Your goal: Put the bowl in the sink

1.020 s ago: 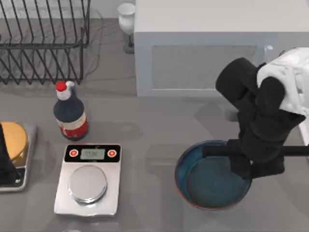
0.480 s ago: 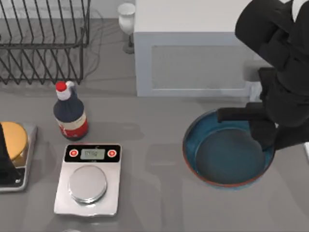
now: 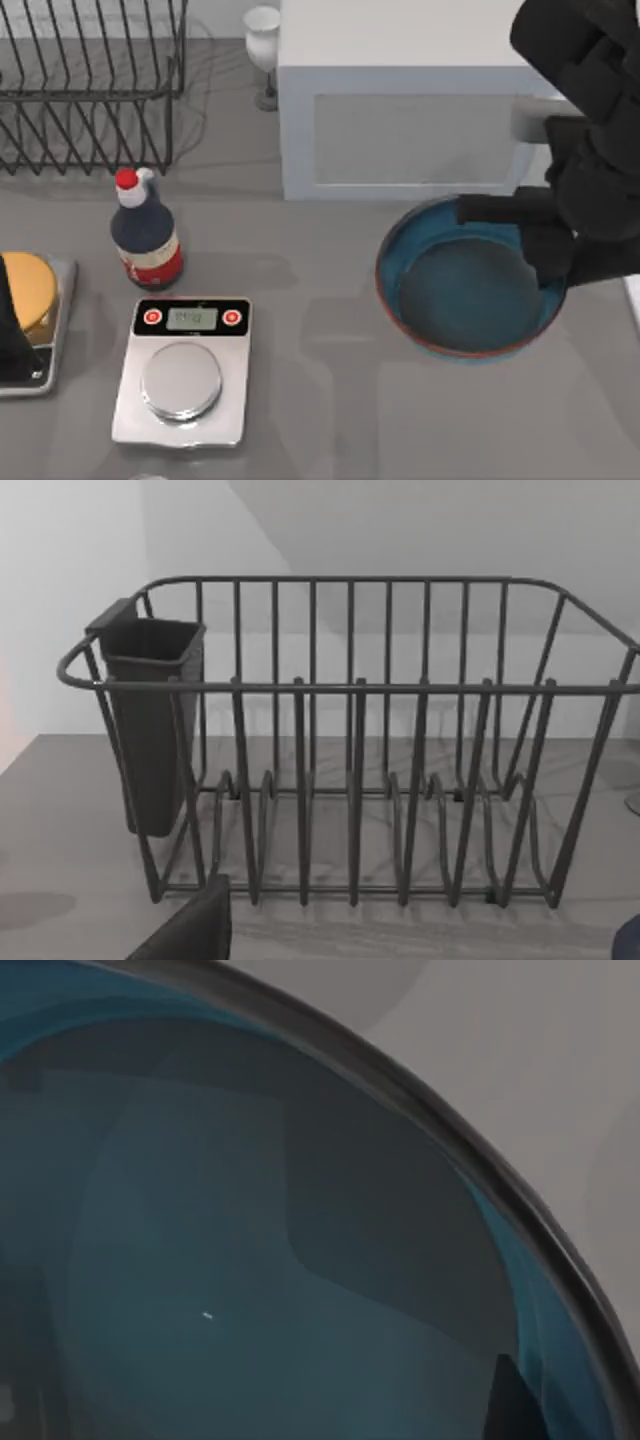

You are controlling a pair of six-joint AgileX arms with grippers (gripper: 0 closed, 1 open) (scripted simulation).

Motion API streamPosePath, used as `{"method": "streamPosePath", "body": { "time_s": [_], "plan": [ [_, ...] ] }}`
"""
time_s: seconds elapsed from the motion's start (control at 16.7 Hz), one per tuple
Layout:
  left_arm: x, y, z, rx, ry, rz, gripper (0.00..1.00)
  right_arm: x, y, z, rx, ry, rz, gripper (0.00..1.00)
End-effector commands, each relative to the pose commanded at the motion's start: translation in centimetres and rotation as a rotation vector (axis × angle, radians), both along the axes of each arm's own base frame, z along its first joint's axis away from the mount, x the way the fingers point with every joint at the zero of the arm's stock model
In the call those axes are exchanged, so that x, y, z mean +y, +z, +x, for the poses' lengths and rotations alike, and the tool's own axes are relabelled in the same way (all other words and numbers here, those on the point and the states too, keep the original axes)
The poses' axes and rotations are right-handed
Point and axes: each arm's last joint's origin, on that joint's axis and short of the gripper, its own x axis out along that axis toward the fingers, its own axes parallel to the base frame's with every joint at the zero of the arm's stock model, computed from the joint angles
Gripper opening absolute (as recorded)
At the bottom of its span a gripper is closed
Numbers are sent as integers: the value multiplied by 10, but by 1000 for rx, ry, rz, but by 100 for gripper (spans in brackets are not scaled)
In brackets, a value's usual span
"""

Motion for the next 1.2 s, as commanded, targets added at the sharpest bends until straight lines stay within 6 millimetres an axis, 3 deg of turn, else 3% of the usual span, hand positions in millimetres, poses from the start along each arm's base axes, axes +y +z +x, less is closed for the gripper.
{"method": "streamPosePath", "body": {
  "time_s": [0.36, 0.54, 0.72, 0.96, 1.2],
  "plan": [
    [0, 0, 0, 0, 0, 0, 100, -58, 25, 47, -372, -76, 289, 0],
    [0, 0, 0, 0, 0, 0, 100, -103, 27, 75, -647, -90, 373, 0],
    [0, 0, 0, 0, 0, 0, 100, -156, 15, 93, -910, -85, 368, 0],
    [0, 0, 0, 0, 0, 0, 100, -223, -22, 91, -1172, -64, 257, 0],
    [0, 0, 0, 0, 0, 0, 100, -268, -50, 63, -1365, -43, 102, 0]
  ]
}}
